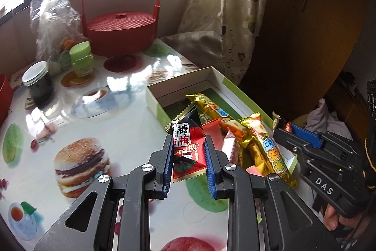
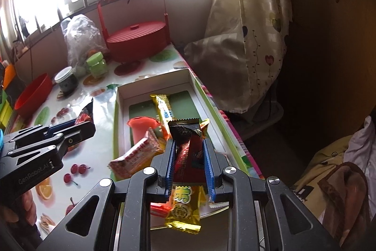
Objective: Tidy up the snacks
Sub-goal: 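Lift and carry both red candy packets over the green box, then open the left gripper to drop its candy packet into the box while the right opens too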
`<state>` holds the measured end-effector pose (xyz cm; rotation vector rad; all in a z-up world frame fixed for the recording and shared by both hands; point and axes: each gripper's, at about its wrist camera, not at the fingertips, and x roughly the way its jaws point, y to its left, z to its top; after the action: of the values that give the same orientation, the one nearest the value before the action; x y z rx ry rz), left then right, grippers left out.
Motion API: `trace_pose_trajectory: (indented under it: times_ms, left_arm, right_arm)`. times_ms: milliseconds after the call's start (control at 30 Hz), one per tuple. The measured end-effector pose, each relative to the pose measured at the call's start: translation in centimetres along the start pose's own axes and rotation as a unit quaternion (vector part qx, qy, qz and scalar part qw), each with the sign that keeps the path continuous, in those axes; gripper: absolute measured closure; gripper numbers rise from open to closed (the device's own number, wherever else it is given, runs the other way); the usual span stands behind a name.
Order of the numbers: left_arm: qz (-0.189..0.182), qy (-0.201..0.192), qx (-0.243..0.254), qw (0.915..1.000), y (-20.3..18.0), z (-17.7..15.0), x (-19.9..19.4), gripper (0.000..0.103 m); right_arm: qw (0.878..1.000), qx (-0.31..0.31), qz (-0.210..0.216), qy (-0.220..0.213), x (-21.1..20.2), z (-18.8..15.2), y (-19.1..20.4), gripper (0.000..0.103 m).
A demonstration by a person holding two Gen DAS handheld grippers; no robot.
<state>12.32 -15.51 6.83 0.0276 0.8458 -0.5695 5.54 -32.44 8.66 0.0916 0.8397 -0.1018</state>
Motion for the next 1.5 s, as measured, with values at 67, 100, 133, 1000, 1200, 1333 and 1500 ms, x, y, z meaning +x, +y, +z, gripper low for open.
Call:
trace_pose_trajectory:
  times_ms: [67,100,133,1000,1200,1333,1500]
  left_arm:
    - [-0.005,0.002,0.002,1.0000,-0.3,0.1,0.5,0.078]
    - [-0.007,0.005,0.002,1.0000,-0.5,0.2,0.8,0.078]
    - [-0.009,0.008,0.003,0.9999,-0.6,0.2,1.2,0.078]
    - [-0.033,0.031,-0.001,0.9990,-1.5,0.1,4.3,0.065]
    - [-0.030,0.031,0.006,0.9991,-1.9,0.1,4.1,0.060]
    - [-0.028,0.029,0.003,0.9992,-2.0,0.1,3.8,0.055]
    - [-0.025,0.028,0.001,0.9993,-1.8,-0.2,3.3,0.050]
  right_arm:
    - [1.000,0.001,0.000,0.002,0.3,0.0,-0.2,0.081]
    - [1.000,0.000,-0.002,0.003,0.4,0.0,-0.3,0.081]
    - [1.000,0.000,-0.003,0.004,0.5,0.0,-0.4,0.081]
    - [1.000,0.009,0.001,0.014,2.8,-0.3,-0.9,0.070]
    - [1.000,0.016,-0.002,0.013,2.8,-0.4,-1.3,0.062]
    - [1.000,0.020,-0.003,0.010,2.6,-0.6,-1.4,0.055]
    - [1.000,0.019,-0.005,0.008,2.2,-0.7,-1.5,0.051]
